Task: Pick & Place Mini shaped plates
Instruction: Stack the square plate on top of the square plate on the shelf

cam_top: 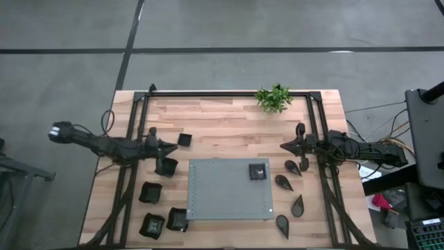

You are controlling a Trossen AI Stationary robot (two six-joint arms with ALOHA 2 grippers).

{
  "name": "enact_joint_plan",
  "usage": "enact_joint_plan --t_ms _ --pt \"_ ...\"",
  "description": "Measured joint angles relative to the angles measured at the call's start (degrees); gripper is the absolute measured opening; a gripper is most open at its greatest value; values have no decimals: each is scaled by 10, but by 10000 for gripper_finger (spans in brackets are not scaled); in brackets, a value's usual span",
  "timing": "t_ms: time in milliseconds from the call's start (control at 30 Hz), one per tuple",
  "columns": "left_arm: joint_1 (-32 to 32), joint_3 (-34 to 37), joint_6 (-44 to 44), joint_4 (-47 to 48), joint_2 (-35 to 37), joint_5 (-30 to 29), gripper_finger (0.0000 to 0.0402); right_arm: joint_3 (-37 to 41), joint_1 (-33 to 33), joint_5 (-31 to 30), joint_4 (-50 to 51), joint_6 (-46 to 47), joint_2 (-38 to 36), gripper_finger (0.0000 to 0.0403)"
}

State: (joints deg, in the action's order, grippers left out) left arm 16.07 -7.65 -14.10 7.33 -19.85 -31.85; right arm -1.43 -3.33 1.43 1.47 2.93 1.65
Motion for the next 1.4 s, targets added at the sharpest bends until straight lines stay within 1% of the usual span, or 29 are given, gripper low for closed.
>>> enact_joint_plan --t_ms 67,133,233,333,467,700,800,867,1067,1167,1233,1400 --pt "0 -23 -6 51 -14 -33 74 0 0 0 0 -1 0 8" --pt "0 -40 14 87 -29 -57 100 0 0 0 0 0 0 8" --pt "-3 -48 44 101 -62 -60 128 0 0 0 0 -1 0 8" --pt "-3 -51 50 97 -101 -60 143 0 0 0 0 0 0 8" --pt "-4 -51 46 90 -157 -63 145 0 0 0 0 0 0 8" --pt "-23 -53 71 34 -242 -69 138 0 0 0 0 -1 0 8" --pt "-34 -59 85 45 -274 -67 138 0 0 0 0 0 0 8" --pt "-42 -72 100 37 -291 -65 137 0 0 0 0 -1 0 8" --pt "-83 -118 147 39 -350 -19 136 0 0 0 0 0 0 8" --pt "-106 -142 156 70 -379 8 136 0 0 0 0 -1 0 8" --pt "-120 -154 160 82 -398 17 136 0 0 0 0 0 0 8" --pt "-151 -159 190 89 -433 51 136 0 0 0 0 0 0 8"
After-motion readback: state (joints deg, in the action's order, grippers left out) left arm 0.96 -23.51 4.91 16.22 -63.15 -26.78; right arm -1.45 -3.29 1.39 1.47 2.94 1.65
